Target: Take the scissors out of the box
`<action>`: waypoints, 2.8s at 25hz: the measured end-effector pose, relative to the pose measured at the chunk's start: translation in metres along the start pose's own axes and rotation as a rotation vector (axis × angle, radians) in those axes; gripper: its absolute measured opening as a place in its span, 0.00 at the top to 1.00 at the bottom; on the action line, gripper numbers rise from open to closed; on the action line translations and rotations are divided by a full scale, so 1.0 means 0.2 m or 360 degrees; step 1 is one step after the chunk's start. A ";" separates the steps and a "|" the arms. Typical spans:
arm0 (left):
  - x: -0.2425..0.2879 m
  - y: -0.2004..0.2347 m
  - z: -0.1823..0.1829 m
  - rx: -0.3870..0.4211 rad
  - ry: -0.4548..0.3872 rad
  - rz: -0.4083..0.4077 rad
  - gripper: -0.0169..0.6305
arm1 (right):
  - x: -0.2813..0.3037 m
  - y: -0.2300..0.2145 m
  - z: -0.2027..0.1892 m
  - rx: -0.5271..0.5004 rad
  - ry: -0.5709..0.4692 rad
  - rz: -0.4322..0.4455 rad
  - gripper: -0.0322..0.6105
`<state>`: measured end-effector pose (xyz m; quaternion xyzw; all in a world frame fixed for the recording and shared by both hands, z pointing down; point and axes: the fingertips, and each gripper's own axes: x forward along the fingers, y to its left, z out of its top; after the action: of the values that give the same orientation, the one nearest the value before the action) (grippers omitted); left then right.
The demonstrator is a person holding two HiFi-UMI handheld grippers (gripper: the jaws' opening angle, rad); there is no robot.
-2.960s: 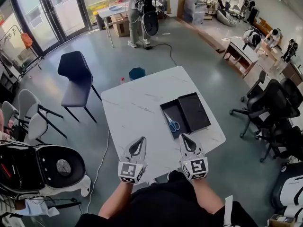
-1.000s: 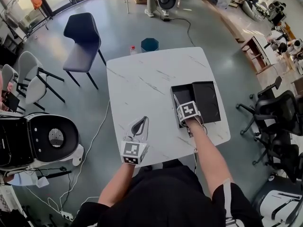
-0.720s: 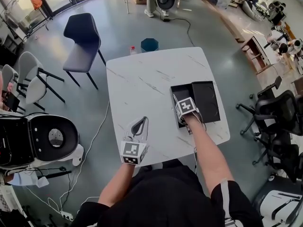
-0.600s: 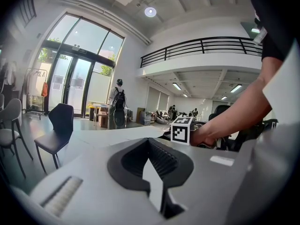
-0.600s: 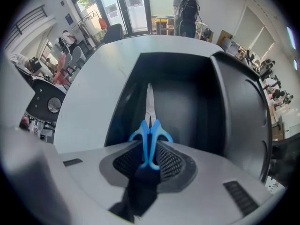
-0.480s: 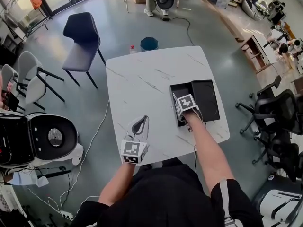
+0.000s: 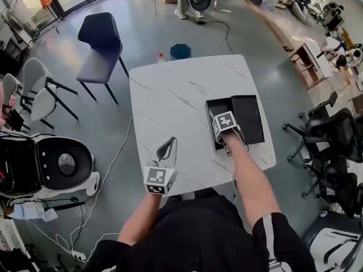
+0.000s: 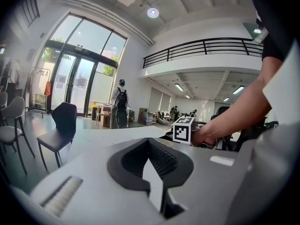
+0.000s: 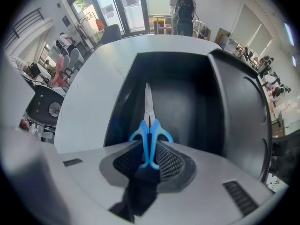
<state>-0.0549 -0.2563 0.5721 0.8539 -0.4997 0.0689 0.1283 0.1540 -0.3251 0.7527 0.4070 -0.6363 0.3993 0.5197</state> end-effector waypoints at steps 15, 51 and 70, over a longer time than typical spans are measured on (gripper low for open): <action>-0.03 0.04 0.00 -0.0020 -0.0008 0.0016 0.96 | -0.15 0.02 0.06 0.0019 -0.0281 0.0028 0.82; -0.17 0.06 0.20 0.0067 -0.0099 0.0018 0.96 | -1.68 0.46 -0.07 -0.0214 -0.2372 -0.0142 0.82; -0.29 0.09 0.30 0.0137 -0.0181 0.0047 0.96 | -1.77 0.60 -0.07 -0.0262 -0.2476 -0.0175 0.82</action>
<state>-0.0996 -0.2340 0.5023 0.8538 -0.5152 0.0435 0.0617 0.0915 -0.2340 0.3947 0.5607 -0.8241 -0.0753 -0.0280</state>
